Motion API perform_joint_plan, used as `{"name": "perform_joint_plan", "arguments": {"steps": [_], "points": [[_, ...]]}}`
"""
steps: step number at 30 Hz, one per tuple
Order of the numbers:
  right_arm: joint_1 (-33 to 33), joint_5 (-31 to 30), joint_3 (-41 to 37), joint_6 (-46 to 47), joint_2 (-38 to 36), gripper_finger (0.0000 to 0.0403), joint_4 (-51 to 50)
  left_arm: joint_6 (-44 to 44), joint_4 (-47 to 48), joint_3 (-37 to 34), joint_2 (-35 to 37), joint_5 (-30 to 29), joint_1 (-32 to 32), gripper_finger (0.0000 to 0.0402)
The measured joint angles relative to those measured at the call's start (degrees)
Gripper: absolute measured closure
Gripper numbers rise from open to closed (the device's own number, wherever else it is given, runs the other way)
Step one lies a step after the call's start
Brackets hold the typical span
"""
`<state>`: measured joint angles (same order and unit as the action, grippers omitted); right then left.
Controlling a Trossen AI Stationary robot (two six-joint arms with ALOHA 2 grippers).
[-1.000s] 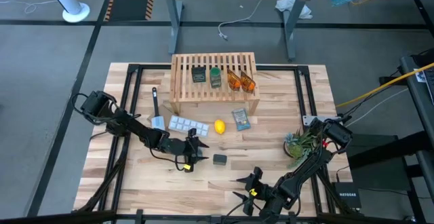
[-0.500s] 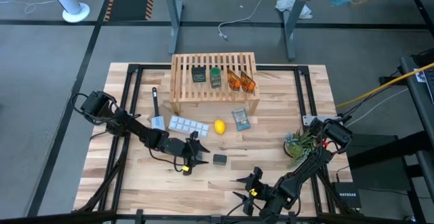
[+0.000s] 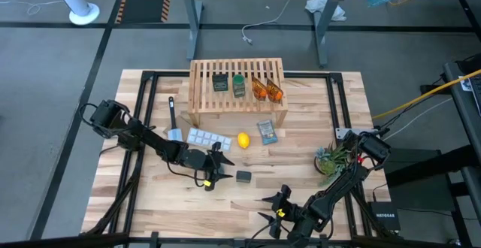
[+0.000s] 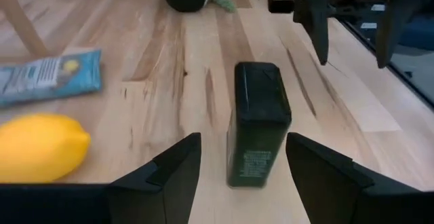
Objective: Shelf spices
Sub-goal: Put the green seasoning container on the shelf
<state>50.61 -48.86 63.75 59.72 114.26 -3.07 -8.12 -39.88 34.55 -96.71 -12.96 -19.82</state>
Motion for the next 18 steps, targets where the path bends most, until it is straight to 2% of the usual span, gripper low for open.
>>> {"name": "perform_joint_plan", "arguments": {"steps": [7, 12, 18], "points": [[0.0, 0.0, 0.0, 0.0, 0.0, 0.0152, 0.0, 2.2, 0.2, 1.8, 0.0, 3.8, 1.5, 0.0192], [0.0, 0.0, 0.0, 0.0, 0.0, 0.0152, 0.0, 2.1, 0.7, 1.9, -0.2, 4.1, 1.4, 0.0192], [0.0, 0.0, 0.0, 0.0, 0.0, 0.0152, 0.0, 2.1, -0.3, 1.9, -4.1, 4.3, 1.4, 0.0192]]}}
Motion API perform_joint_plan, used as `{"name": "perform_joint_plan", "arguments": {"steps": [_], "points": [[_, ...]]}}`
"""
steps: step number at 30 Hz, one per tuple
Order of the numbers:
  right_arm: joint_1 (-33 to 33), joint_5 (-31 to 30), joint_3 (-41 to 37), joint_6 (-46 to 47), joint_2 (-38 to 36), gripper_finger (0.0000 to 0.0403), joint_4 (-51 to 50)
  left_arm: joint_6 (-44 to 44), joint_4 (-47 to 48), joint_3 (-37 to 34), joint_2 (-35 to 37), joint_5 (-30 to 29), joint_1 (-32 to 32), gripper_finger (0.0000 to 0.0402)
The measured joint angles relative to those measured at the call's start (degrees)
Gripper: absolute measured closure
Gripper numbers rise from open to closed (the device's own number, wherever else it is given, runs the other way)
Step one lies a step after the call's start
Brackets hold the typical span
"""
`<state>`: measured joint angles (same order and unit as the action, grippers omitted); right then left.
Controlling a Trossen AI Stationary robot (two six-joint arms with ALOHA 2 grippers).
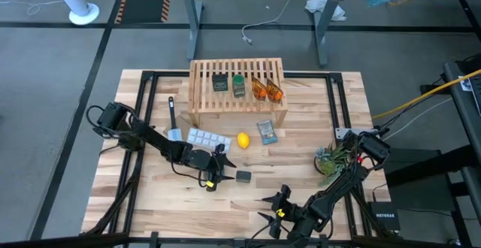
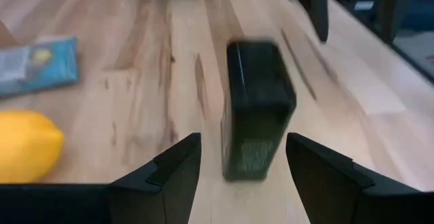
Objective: Shelf spices
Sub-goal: Put the green seasoning container on the shelf
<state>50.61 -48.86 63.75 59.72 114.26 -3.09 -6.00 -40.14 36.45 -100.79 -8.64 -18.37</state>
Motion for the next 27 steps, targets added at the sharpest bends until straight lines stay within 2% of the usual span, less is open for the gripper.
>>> {"name": "perform_joint_plan", "arguments": {"steps": [7, 15, 27], "points": [[0.0, 0.0, 0.0, 0.0, 0.0, 0.0152, 0.0, -0.4, -6.0, 0.0, -4.1, 0.7, 0.0, 0.0192], [0.0, 0.0, 0.0, 0.0, 0.0, 0.0152, 0.0, -0.9, -5.8, 0.3, -4.3, 2.7, 0.0, 0.0192], [0.0, 0.0, 0.0, 0.0, 0.0, 0.0152, 0.0, 0.5, -1.9, 5.0, -4.3, 2.7, 0.0, 0.0192]]}}
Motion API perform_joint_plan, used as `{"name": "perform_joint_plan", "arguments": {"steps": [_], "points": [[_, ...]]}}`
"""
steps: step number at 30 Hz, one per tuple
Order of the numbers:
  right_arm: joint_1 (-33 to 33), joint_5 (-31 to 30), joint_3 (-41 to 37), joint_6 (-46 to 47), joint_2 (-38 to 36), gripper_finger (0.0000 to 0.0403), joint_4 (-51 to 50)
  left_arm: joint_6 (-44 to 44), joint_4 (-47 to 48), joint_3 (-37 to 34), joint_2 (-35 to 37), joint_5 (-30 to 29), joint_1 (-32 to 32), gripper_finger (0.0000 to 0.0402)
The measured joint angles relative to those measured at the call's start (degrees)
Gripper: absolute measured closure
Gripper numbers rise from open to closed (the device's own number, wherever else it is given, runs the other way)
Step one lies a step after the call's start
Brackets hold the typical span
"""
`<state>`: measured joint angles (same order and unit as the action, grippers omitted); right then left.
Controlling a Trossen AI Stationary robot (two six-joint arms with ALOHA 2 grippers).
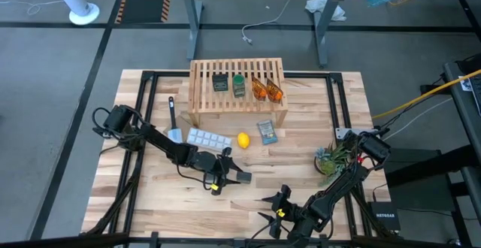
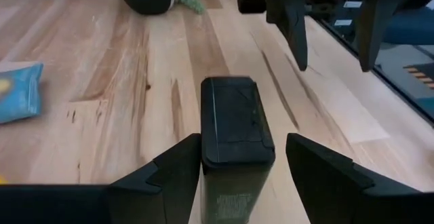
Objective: Shelf spices
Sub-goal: Put the green seasoning container on the shelf
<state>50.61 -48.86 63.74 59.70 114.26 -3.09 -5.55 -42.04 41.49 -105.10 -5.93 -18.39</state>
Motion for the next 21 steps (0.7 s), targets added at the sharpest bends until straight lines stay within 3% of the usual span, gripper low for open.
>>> {"name": "perform_joint_plan", "arguments": {"steps": [15, 18, 21], "points": [[0.0, 0.0, 0.0, 0.0, 0.0, 0.0152, 0.0, 4.3, -0.4, 8.9, -12.6, 0.2, 0.0, 0.0194], [0.0, 0.0, 0.0, 0.0, 0.0, 0.0152, 0.0, 4.4, -0.6, 9.6, -12.7, 0.2, 0.0, 0.0217], [0.0, 0.0, 0.0, 0.0, 0.0, 0.0152, 0.0, 4.5, -0.4, 9.6, -11.9, 0.2, 0.0, 0.0267]]}}
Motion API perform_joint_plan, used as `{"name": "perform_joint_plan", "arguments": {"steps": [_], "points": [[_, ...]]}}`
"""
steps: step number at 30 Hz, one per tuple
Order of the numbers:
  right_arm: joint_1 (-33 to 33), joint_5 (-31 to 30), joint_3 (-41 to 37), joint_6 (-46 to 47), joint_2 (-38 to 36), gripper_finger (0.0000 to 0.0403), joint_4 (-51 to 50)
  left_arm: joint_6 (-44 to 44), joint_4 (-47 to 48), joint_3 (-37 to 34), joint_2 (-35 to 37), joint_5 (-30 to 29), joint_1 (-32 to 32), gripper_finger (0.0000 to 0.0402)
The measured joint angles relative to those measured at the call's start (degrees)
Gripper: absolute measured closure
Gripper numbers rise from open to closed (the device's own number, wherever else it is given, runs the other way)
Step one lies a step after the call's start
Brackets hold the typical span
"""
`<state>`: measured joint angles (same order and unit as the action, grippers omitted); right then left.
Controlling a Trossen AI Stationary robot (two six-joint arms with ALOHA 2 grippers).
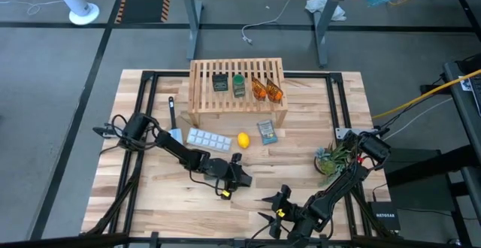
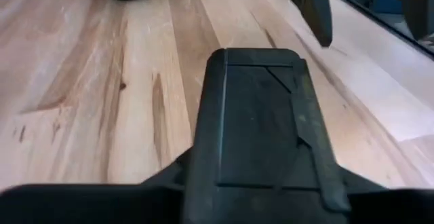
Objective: Shelf spices
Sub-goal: Put the green seasoning container on the shelf
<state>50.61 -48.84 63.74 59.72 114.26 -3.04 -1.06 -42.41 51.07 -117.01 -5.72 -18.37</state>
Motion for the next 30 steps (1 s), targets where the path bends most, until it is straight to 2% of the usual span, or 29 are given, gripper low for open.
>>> {"name": "perform_joint_plan", "arguments": {"steps": [2, 3, 10, 14, 22, 30], "points": [[0.0, 0.0, 0.0, 0.0, 0.0, 0.0152, 0.0, 1.0, 0.4, 0.0, 0.8, 0.0, 0.0, 0.0303], [0.0, 0.0, 0.0, 0.0, 0.0, 0.0152, 0.0, 2.0, 0.6, 0.0, 1.4, 0.0, 0.0, 0.0306], [0.0, 0.0, 0.0, 0.0, 0.0, 0.0152, 0.2, 5.0, 7.0, 0.0, 6.5, -0.3, 0.0, 0.0306], [0.0, 0.0, 0.0, 0.0, 0.0, 0.0152, 0.2, 6.0, 13.5, 0.0, 11.3, -3.6, 0.0, 0.0306], [0.0, 0.0, 0.0, 0.0, 0.0, 0.0152, 0.2, 8.8, 26.4, -0.1, 25.5, -10.5, 2.0, 0.0306], [0.0, 0.0, 0.0, 0.0, 0.0, 0.0152, 0.2, 10.4, 34.8, -0.1, 41.0, -11.6, 10.3, 0.0306]]}}
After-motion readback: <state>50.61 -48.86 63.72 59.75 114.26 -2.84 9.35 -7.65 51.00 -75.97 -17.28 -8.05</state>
